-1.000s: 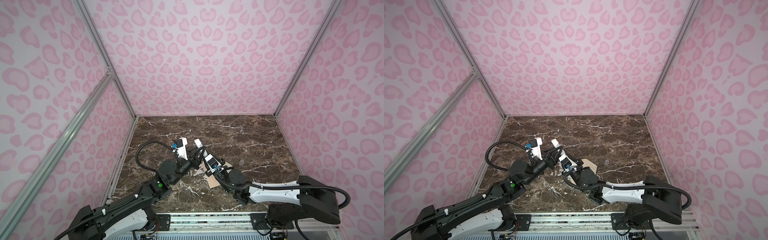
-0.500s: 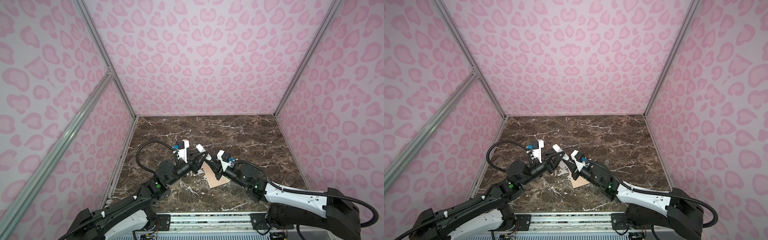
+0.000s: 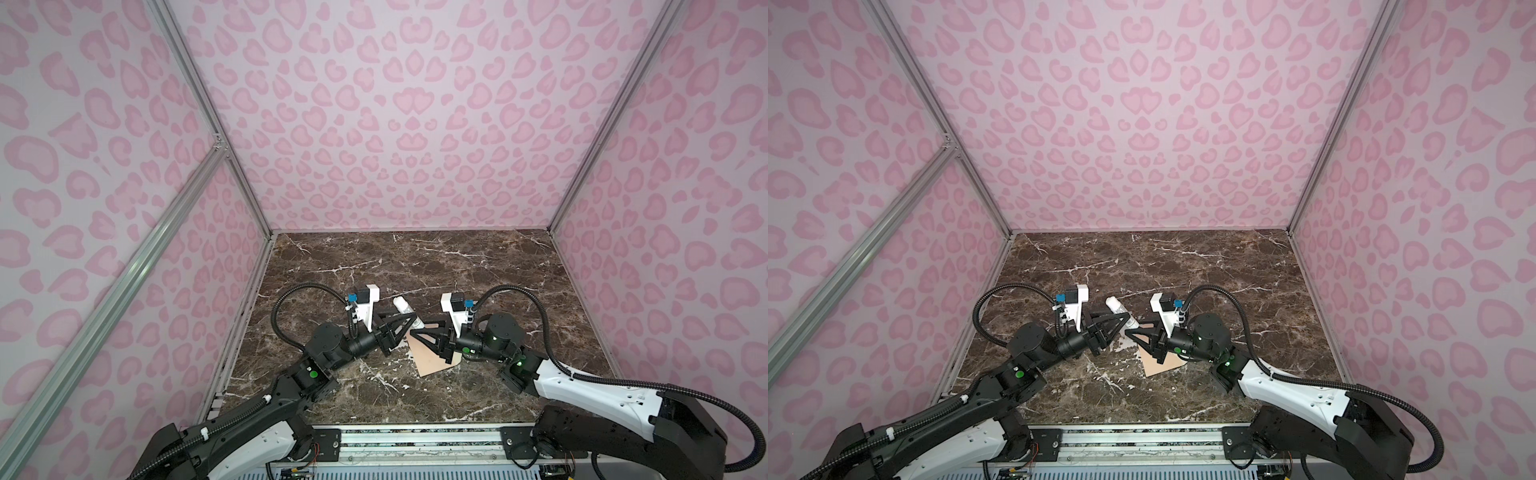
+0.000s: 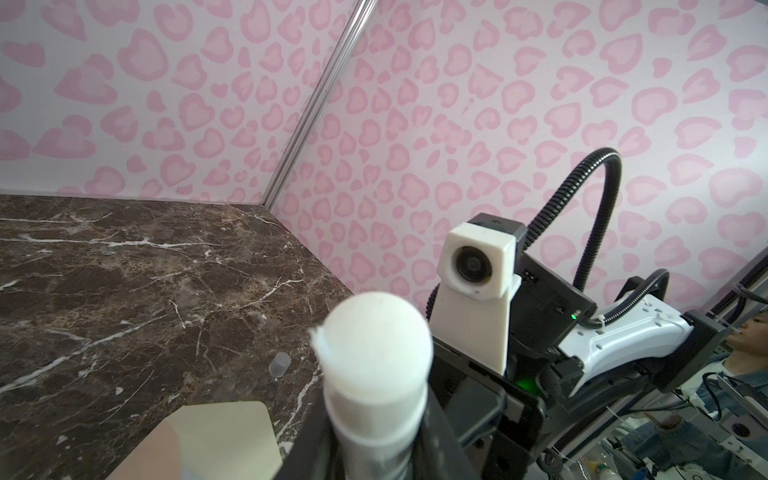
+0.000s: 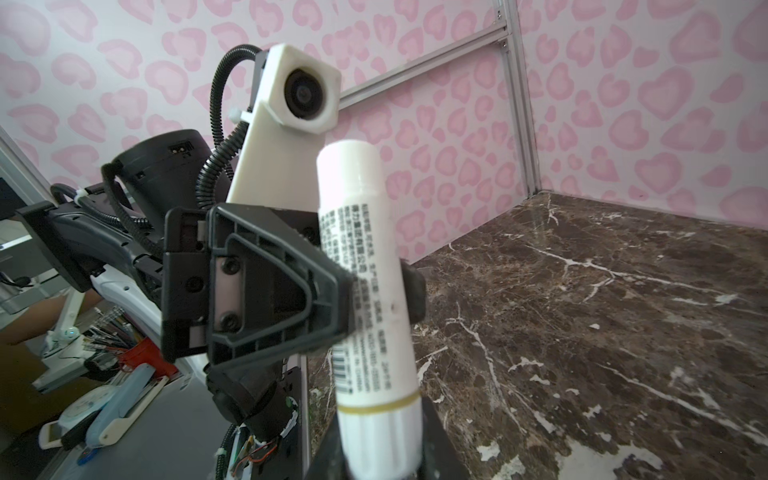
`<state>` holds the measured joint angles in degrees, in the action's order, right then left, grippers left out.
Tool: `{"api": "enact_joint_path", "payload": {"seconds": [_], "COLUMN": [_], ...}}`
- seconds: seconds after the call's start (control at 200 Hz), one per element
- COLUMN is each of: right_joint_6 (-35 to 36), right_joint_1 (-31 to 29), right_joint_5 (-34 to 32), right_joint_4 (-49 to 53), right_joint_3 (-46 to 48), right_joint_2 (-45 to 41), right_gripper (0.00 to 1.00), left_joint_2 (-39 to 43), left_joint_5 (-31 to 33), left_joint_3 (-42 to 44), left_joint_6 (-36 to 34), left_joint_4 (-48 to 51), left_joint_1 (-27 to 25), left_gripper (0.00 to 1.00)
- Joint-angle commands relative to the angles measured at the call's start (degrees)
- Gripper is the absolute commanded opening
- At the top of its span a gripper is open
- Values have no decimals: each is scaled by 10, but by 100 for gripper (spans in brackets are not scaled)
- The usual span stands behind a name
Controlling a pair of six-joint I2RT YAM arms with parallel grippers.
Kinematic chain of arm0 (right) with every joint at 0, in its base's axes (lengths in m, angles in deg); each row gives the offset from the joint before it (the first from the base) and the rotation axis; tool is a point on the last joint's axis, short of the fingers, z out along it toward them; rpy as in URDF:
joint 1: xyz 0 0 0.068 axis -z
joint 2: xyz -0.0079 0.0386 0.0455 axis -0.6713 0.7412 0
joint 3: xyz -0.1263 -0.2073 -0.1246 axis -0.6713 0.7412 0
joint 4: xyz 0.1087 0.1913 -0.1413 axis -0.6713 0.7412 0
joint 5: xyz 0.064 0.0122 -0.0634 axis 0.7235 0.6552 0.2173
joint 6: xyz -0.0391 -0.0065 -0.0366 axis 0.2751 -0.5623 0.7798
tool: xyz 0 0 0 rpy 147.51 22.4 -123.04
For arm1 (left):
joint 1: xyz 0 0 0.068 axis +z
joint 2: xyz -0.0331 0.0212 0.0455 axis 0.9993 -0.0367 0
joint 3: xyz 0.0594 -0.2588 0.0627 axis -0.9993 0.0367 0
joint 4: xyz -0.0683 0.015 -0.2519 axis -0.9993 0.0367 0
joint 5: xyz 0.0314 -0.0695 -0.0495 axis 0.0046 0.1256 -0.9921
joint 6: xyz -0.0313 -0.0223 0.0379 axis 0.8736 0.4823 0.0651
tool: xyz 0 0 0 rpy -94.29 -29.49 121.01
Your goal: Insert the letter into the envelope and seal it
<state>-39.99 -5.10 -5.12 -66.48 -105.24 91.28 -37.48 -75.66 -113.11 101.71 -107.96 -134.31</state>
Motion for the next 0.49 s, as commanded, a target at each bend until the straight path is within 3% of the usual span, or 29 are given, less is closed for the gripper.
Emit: {"api": "enact_joint_path", "payload": {"seconds": [0.0,0.105,0.215,0.34,0.49], "right_joint_6": [-18,67,177,226,321], "right_joint_1": [6,-7,-41,-69,-135], "right_joint_5": [-30,-84,-180,-240,-366], "right_joint_4": [-31,26,55,-24,-113], "right_joint_3": [-8,2,41,98,123], "right_joint_2": [-5,-28,-51,-65,-58], "right_gripper": [30,47,55,60,63], "left_joint_2": [4,15,36,49,34], "left_joint_5": [-47,-16,25,59,63], "left_joint_3": [7,8,5,5,0], "left_joint_6": [-17,1,22,71,138], "left_joint_4": [41,46,65,74,60], "left_joint_1": [1,5,10,15,15], "left_gripper": [4,4,4,4,4]}}
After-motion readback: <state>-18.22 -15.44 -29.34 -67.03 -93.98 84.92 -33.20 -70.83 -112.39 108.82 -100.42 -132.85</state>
